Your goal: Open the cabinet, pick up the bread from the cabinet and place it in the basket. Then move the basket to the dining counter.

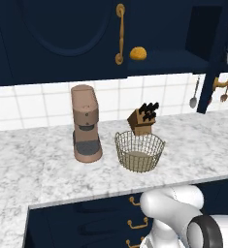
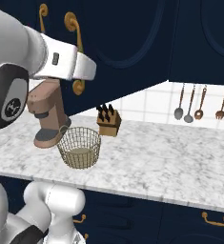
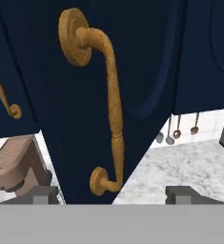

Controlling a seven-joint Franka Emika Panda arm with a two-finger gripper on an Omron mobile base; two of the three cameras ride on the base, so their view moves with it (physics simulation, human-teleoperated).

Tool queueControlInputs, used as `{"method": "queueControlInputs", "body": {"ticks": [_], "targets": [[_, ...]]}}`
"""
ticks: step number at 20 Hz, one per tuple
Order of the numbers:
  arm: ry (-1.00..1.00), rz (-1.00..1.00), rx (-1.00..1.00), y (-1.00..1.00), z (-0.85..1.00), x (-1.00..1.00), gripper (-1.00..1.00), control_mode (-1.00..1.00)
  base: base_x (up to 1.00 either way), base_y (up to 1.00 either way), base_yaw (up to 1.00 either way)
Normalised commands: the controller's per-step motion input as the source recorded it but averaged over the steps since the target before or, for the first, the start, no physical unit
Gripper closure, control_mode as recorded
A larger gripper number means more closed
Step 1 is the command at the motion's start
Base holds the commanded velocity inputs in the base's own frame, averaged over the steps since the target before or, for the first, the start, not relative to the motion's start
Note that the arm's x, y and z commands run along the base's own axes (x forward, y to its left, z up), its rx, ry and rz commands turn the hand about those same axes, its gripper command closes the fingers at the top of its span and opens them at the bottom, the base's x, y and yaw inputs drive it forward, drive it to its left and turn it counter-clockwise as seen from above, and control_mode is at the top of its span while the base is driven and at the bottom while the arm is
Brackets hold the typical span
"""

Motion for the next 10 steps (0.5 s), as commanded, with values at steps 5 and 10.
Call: {"method": "queueControlInputs", "body": {"ticks": [5,10], "targets": [[0.39,-0.2,-0.43,1.0,0.07,0.01,-1.0,-1.0,0.0,0.0,0.0],[0.62,-0.09,-0.65,0.97,-0.05,0.45,-1.0,-1.0,0.0,0.0,0.0]]}}
